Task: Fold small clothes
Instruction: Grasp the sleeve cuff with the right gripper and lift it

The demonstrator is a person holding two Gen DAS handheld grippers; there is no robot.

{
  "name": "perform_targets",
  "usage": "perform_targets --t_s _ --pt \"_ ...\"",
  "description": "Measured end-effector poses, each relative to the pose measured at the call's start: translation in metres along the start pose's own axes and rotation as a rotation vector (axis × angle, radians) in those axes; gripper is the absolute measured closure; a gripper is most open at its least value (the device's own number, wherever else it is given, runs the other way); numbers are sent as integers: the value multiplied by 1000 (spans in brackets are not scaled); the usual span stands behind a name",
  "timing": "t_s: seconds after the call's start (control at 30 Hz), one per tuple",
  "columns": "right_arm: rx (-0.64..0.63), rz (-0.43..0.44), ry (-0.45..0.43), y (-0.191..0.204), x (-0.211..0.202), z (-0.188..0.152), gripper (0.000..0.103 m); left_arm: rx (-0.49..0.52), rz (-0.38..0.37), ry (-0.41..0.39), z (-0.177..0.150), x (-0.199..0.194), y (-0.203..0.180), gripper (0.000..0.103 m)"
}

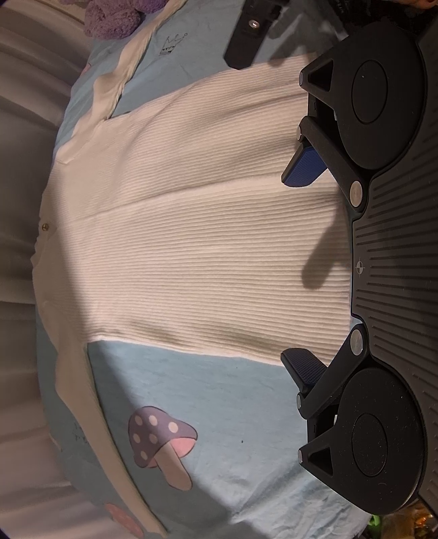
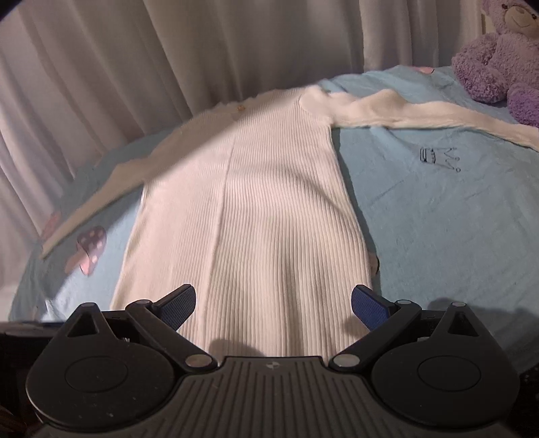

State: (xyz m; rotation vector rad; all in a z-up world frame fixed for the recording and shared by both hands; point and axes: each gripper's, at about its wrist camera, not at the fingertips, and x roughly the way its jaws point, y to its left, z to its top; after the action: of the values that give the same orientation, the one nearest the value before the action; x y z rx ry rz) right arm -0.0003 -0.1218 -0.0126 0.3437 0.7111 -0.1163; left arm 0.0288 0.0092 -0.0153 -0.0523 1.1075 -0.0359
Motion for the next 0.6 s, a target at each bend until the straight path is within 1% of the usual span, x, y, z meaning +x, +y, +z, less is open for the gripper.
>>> perform_targets --t_s 0.03,0.07,0.13,0.17,0.23,0.3,0.37,0.4,0.43,0.47,0.5,0.53,0.57,0.6 --pt "25 29 -88 -11 -2 5 4 -13 -15 -6 3 2 1 0" --pt "43 50 -154 -22 -2 11 4 -28 -31 -14 8 4 3 0" --pt "80 43 -194 -44 4 30 4 -57 -52 -27 17 11 5 0" --pt "119 25 -218 -58 6 40 4 -69 -56 -31 22 14 5 0" --pt "207 -46 -257 -90 13 61 4 -91 -59 -44 33 22 6 0" --pt "322 -126 -293 -131 22 81 4 -111 -54 -56 42 29 7 0" --pt "461 -165 -345 -180 31 96 7 -134 -44 -73 53 36 7 0" --pt "531 -169 -369 -204 35 101 17 -147 -42 -85 58 39 7 0" --pt "600 -167 -378 -228 40 106 32 -163 -44 -92 63 43 8 0" --pt "675 -171 -381 -251 46 110 40 -180 -46 -89 67 47 9 0" --pt "752 -176 -381 -272 51 112 56 -203 -52 -80 72 52 9 0" --pt "817 -186 -377 -289 58 113 64 -221 -59 -69 77 57 10 0" --pt "862 -196 -378 -303 65 113 68 -236 -64 -61 80 62 10 0" --pt "886 -207 -378 -312 70 114 74 -247 -64 -56 84 66 10 0"
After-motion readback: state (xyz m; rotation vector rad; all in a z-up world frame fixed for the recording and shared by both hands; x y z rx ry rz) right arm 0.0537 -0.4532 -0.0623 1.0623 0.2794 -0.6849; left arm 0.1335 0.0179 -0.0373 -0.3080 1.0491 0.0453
